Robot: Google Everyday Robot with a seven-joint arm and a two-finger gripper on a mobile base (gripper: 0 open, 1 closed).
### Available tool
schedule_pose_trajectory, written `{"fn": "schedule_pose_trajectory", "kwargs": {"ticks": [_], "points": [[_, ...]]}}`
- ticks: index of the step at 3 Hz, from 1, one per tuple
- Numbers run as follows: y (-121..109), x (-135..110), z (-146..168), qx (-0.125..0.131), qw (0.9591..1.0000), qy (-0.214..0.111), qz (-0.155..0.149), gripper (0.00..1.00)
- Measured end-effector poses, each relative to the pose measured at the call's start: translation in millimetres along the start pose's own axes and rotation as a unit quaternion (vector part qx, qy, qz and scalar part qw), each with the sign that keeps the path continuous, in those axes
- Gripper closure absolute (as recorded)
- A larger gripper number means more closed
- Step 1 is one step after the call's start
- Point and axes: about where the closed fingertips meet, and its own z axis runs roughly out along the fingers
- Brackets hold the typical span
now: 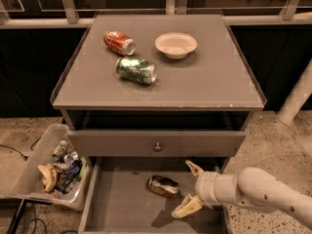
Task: Pick orange can from middle drawer and place on counter
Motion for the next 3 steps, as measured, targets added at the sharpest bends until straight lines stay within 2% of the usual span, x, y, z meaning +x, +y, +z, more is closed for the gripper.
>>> {"fn": "schedule_pose_trajectory", "kwargs": {"ticks": [1,3], "points": [[0.3,11.1,18.4,0.001,0.9998,0.017,-0.001,0.0],[-13.2,39.3,73.4,0.011,0.9997,0.02,-0.005,0.0]]}}
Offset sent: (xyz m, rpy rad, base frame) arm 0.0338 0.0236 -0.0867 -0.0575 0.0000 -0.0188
